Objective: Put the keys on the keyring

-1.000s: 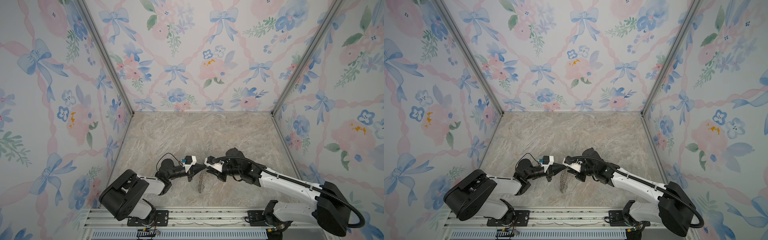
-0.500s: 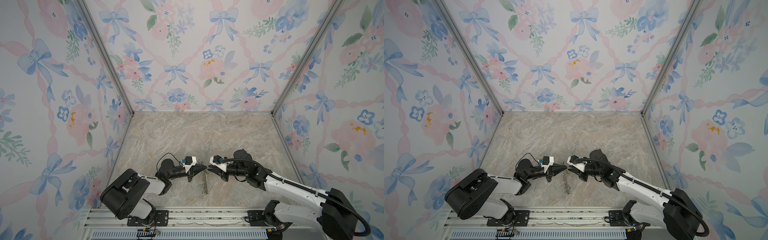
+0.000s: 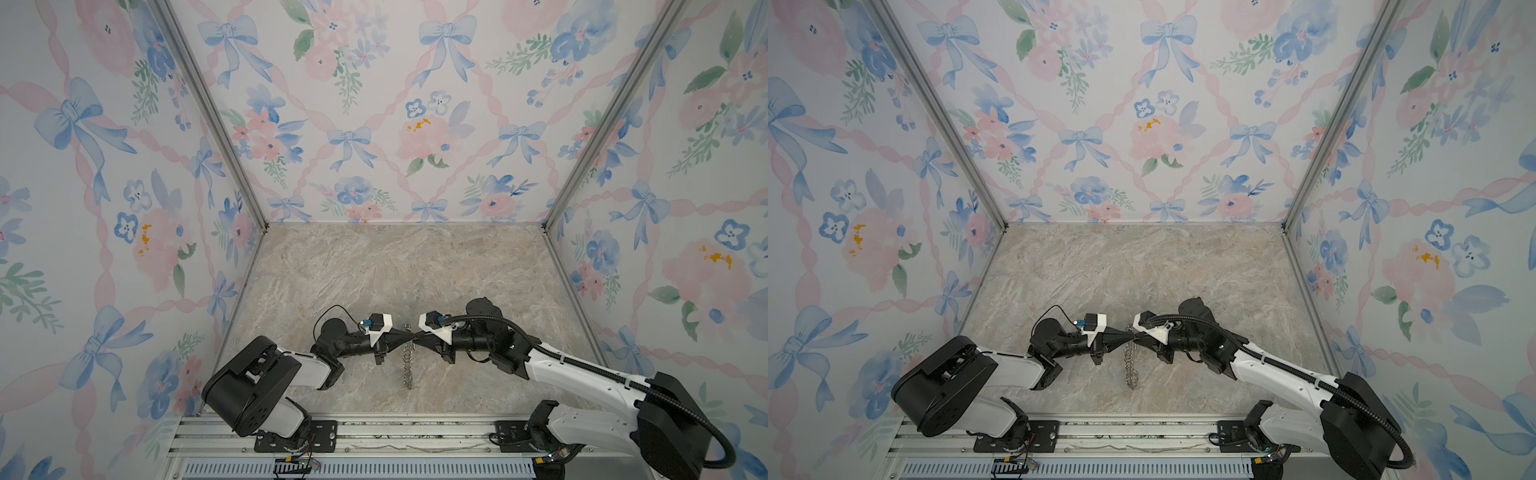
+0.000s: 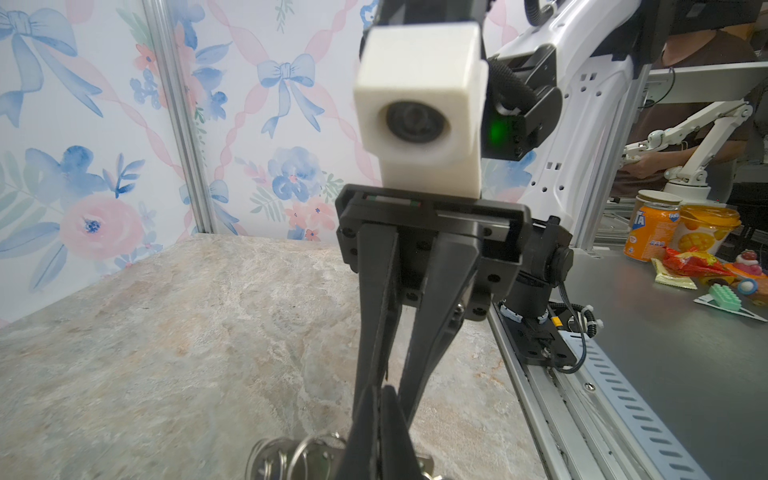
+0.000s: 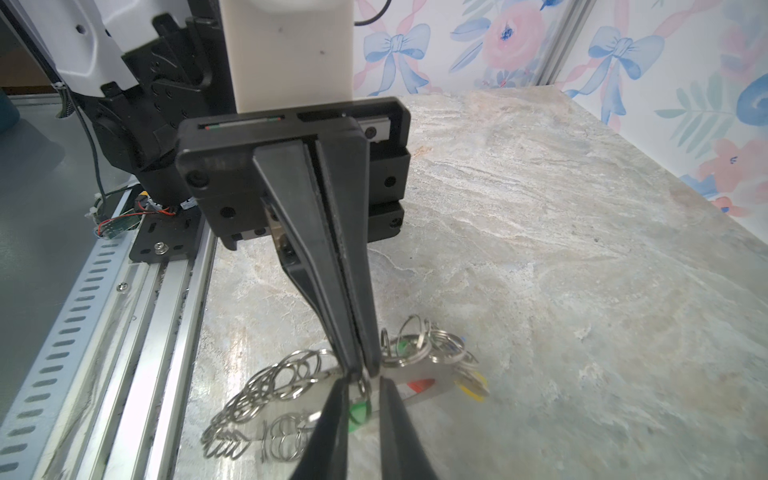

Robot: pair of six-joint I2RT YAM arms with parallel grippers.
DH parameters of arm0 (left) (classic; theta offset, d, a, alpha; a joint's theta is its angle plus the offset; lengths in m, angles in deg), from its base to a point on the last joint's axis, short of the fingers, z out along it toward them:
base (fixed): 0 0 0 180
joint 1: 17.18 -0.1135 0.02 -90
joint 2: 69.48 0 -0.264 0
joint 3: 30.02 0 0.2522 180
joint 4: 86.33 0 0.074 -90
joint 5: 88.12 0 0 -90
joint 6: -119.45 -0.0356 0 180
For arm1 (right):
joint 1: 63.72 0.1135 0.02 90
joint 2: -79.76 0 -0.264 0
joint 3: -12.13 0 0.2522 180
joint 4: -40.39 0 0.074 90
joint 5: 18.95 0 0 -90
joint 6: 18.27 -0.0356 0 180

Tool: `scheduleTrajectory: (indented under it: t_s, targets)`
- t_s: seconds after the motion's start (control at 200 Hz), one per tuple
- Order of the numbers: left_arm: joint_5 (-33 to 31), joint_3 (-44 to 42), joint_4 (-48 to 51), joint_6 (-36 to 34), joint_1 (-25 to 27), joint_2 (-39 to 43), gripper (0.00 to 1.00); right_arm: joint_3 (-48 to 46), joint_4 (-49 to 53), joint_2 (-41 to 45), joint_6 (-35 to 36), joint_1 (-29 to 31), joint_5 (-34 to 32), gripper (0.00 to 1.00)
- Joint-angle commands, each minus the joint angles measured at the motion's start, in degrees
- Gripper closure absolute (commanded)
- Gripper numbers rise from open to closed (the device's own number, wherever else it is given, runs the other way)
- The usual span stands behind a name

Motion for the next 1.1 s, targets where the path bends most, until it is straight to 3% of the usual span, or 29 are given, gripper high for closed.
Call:
scheduleTrajectory:
  t_s: [0.0, 0.26, 0.385, 0.485, 0.65, 0.86, 1.095]
  targets:
    - [1.23, 0.16, -3.51, 0.89, 0.39, -0.57, 1.00, -0.20, -2.53, -0.52, -0.97, -0.14, 2.24, 0.85]
    - [2.20, -0.17, -3.51, 0.56, 0.44, -1.16, 1.00, 1.30, 0.01, 0.35, -1.07, -0.06, 0.71, 1.00]
    - [2.23, -1.30, -3.25, 0.24, -1.01, 0.18, 1.00, 6.50, 12.75, 1.06, 0.81, 0.38, -6.49, 1.00]
    - [1.84, -2.76, -1.57, 0.48, -4.04, 2.98, 0.87, 12.30, 24.63, -0.06, 3.06, 2.43, -15.15, 1.00]
    - [1.77, -2.84, 8.49, -2.44, -6.33, 8.45, 0.77, 22.45, 40.78, -6.01, 6.15, 7.79, -28.61, 1.00]
    - [3.85, -2.03, 12.30, -4.18, -6.16, 9.47, 0.70, 31.36, 50.05, -11.37, 9.57, 10.71, -32.82, 1.00]
    - [4.91, -0.34, 12.45, -2.97, -6.07, 6.49, 0.68, 36.59, 52.38, -15.56, 14.14, 14.38, -34.45, 1.00]
